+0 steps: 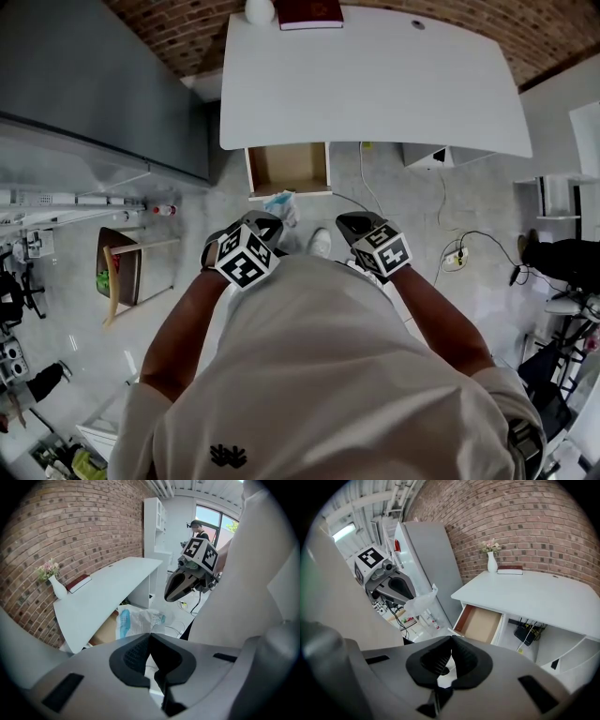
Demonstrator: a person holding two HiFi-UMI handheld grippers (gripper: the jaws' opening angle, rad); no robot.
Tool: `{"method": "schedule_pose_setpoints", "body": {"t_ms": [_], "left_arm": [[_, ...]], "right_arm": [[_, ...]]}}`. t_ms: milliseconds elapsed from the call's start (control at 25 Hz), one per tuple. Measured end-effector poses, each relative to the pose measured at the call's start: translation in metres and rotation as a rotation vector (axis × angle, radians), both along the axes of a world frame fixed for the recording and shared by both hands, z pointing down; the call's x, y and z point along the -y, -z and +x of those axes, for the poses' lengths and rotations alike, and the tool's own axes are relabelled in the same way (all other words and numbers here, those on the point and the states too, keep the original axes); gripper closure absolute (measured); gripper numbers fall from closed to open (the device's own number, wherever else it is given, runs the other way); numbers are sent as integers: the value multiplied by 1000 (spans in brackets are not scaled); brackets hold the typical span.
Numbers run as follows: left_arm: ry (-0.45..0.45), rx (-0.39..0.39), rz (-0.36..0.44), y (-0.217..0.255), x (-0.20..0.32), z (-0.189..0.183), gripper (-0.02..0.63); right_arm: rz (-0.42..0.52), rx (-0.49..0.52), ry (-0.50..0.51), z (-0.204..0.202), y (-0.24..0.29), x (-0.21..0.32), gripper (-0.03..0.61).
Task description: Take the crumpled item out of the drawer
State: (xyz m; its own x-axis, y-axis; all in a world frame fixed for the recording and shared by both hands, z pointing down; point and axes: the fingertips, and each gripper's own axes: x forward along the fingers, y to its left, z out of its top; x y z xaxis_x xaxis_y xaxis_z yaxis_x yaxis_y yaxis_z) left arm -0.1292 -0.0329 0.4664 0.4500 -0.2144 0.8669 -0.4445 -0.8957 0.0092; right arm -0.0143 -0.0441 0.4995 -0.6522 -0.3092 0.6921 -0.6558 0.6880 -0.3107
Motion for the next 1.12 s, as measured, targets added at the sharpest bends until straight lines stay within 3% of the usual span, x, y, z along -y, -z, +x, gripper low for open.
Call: {"method": "schedule_pose_setpoints", "body": {"t_ms": [1120], "left_arm": [[2,20,-18,-4,-5,-3,591]], "right_arm": [[-5,-7,35,1,5,-3,549]]}}
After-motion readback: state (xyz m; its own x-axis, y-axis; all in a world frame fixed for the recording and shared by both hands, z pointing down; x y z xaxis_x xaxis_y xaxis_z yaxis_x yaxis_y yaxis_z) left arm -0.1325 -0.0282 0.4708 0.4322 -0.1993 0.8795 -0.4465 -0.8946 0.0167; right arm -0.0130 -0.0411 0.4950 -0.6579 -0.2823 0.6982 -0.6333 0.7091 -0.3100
